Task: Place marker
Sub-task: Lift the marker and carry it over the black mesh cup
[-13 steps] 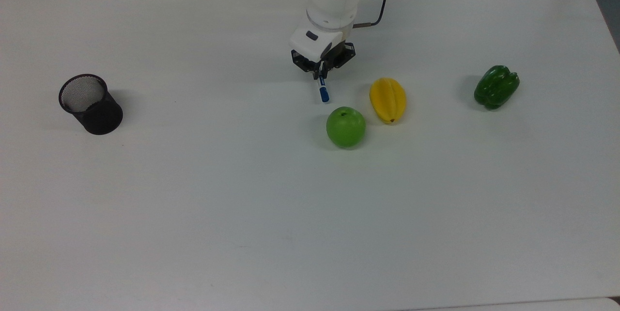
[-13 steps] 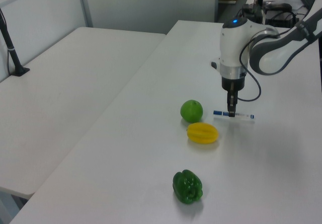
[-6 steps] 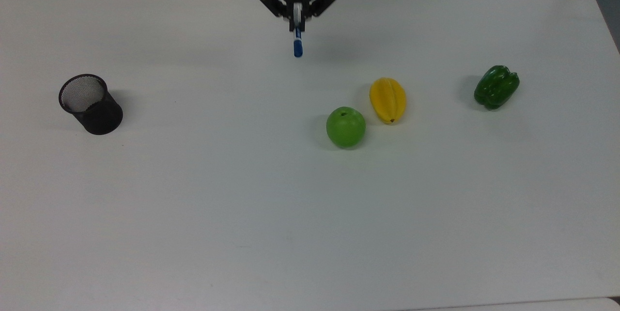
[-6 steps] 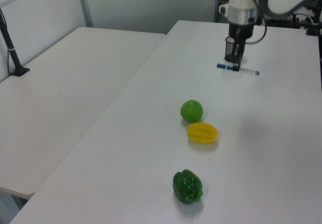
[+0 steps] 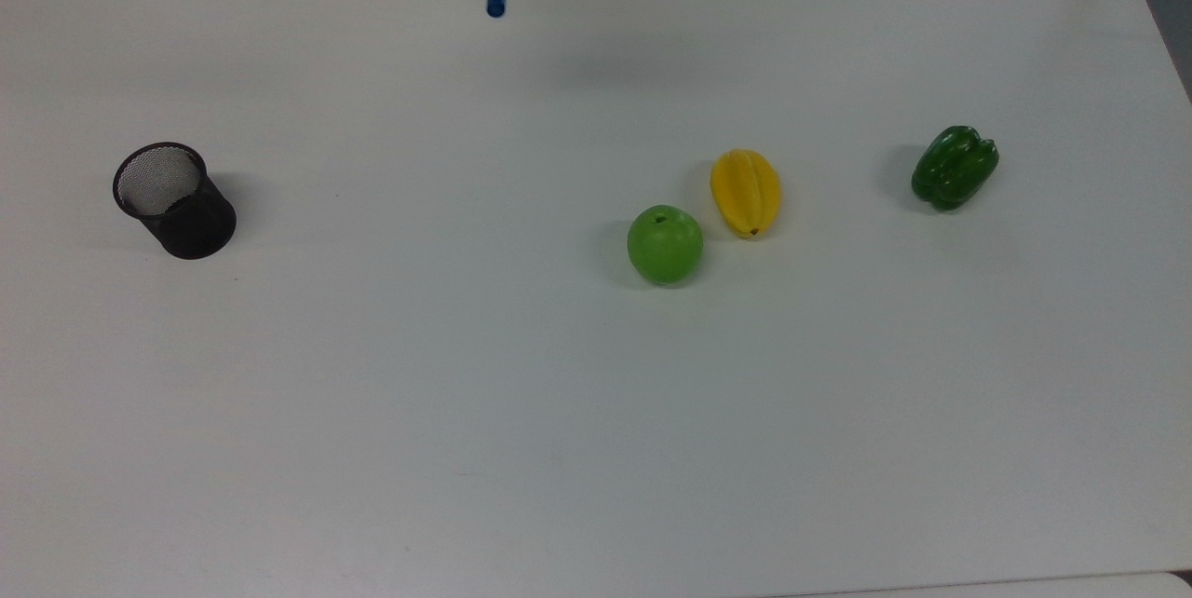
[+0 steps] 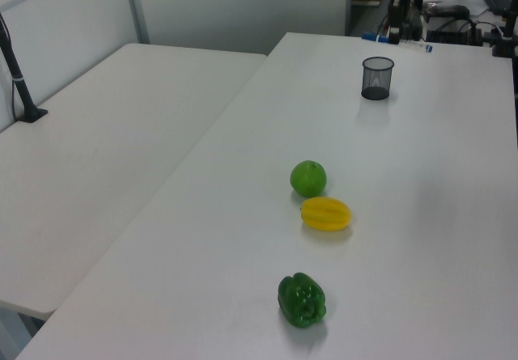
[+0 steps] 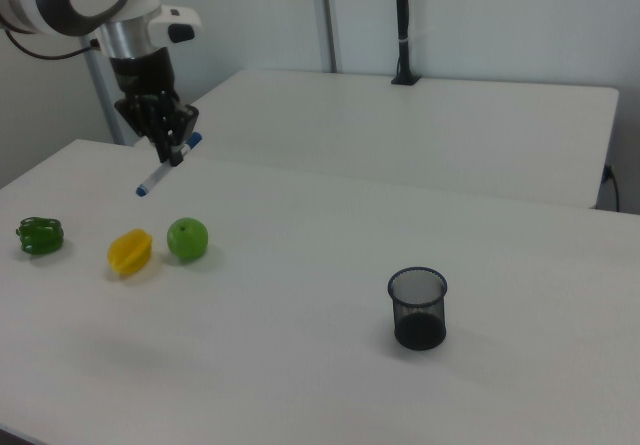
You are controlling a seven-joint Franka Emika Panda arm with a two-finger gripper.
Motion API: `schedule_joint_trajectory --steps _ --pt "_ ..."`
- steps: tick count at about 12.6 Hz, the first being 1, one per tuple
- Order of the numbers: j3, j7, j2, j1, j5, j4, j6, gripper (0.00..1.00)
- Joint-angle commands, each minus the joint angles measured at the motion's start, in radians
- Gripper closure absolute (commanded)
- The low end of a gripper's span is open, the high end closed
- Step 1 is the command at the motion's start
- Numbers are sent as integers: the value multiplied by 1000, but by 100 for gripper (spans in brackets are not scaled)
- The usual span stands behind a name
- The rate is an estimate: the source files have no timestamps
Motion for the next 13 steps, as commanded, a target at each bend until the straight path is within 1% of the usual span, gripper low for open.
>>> schedule_joint_trajectory --steps 1,2,4,6,7,8,9,13 --pt "-120 -121 -36 7 49 13 -5 100" --pt "-155 -154 -48 7 51 13 20 100" --pt "-217 -178 -50 4 51 11 100 100" --pt "-268 -185 -44 3 51 1 210 100" --pt "-294 -187 -42 3 49 -25 287 100" --pt "-309 -185 -38 0 48 -50 373 100" --pt "-315 -185 -32 -3 46 -61 421 100" --pt "-328 -187 11 -37 39 -90 553 100"
